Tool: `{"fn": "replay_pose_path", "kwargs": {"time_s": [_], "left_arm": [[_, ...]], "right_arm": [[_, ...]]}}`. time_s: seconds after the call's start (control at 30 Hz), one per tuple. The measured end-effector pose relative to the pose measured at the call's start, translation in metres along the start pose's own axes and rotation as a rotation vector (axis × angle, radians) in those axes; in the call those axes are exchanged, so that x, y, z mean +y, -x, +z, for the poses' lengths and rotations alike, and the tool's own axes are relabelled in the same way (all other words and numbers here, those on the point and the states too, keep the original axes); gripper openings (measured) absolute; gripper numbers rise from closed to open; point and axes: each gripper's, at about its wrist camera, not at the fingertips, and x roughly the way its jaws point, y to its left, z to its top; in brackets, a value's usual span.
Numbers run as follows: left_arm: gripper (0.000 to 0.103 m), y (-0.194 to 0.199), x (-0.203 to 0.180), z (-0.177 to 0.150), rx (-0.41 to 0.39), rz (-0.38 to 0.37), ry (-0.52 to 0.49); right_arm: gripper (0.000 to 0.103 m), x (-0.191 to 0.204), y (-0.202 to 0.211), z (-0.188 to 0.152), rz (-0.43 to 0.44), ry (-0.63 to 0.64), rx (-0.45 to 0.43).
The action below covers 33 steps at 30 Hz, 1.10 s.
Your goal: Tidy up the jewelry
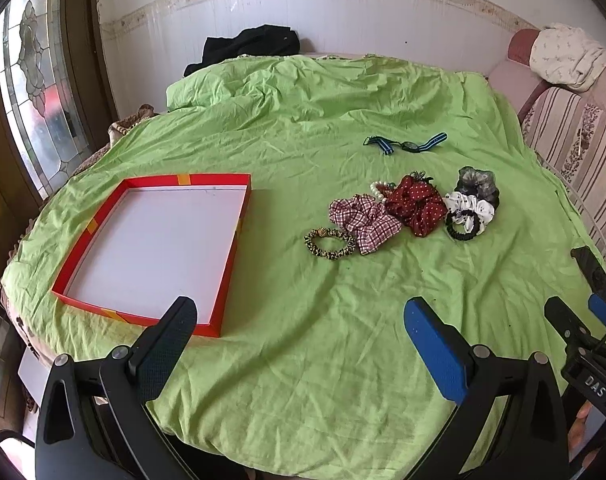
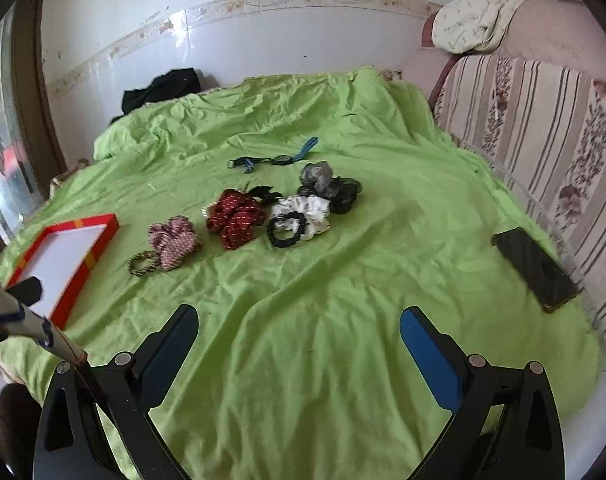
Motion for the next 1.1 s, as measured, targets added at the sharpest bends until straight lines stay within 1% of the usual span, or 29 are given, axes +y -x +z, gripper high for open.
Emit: {"fn": "replay_pose_path", "kwargs": {"time_s": [0.03,0.1,0.2,0.27,0.3,0.4,0.47,0.53,0.6,0.63,0.67,0.7,0.73,0.77,0.8,0.83,0.87,0.9,1.03,1.1], "left_arm": [[0.103,-0.002,-0.001,0.000,0.003,0.000,0.001],[0.103,-0.006,-0.001,0.001,0.009,-0.002,0.005],[0.103,-0.011,-0.001,0.002,0.017,-0.001,0.006],[0.103,-0.016,-0.001,0.003,0.026,-0.002,0.008],[0.103,-0.019,0.000,0.004,0.033,-0.002,0.009],[0.103,-0.027,0.002,0.007,0.043,0.000,0.015],[0.103,-0.034,0.005,0.010,0.051,0.005,0.022],[0.103,-0.039,0.009,0.013,0.057,0.011,0.026],[0.103,-0.045,0.013,0.017,0.059,0.022,0.031],[0.103,-0.046,0.015,0.019,0.059,0.026,0.033],[0.103,-0.049,0.018,0.021,0.060,0.031,0.038],[0.103,-0.051,0.021,0.024,0.060,0.032,0.043],[0.103,-0.054,0.025,0.027,0.061,0.035,0.049],[0.103,-0.056,0.029,0.030,0.060,0.037,0.056],[0.103,-0.059,0.033,0.033,0.059,0.037,0.065],[0.103,-0.061,0.036,0.036,0.059,0.036,0.071],[0.103,-0.064,0.039,0.039,0.060,0.033,0.077],[0.103,-0.066,0.041,0.042,0.059,0.029,0.080],[0.103,-0.083,0.040,0.052,0.068,0.009,0.057],[0.103,-0.096,0.035,0.056,0.089,-0.011,0.039]], "right_arm": [[0.103,-0.003,-0.002,-0.001,0.030,-0.028,0.010],[0.103,-0.008,-0.008,-0.001,0.053,-0.073,0.034],[0.103,-0.012,-0.020,-0.001,0.060,-0.106,0.098],[0.101,-0.011,-0.030,0.002,0.046,-0.067,0.163],[0.100,-0.009,-0.034,0.004,0.035,-0.042,0.181],[0.100,-0.005,-0.039,0.013,-0.021,0.015,0.180],[0.100,-0.004,-0.036,0.027,-0.037,0.035,0.150],[0.100,-0.002,-0.027,0.043,-0.049,0.049,0.082],[0.103,0.001,-0.009,0.062,-0.074,0.061,-0.045],[0.103,0.003,0.003,0.069,-0.080,0.068,-0.134],[0.103,0.004,0.010,0.072,-0.072,0.076,-0.183],[0.103,0.006,0.016,0.073,-0.042,0.094,-0.239],[0.103,0.008,0.018,0.074,-0.017,0.106,-0.269],[0.103,0.009,0.015,0.073,0.000,0.105,-0.267],[0.103,0.009,0.007,0.072,0.013,0.095,-0.231],[0.103,0.008,-0.003,0.072,0.033,0.080,-0.169],[0.103,0.006,-0.021,0.070,0.061,0.058,-0.064],[0.103,0.004,-0.032,0.068,0.066,0.047,-0.016],[0.103,-0.002,-0.066,0.059,0.029,0.026,0.098],[0.103,-0.002,-0.075,0.056,0.027,0.035,0.126]]}}
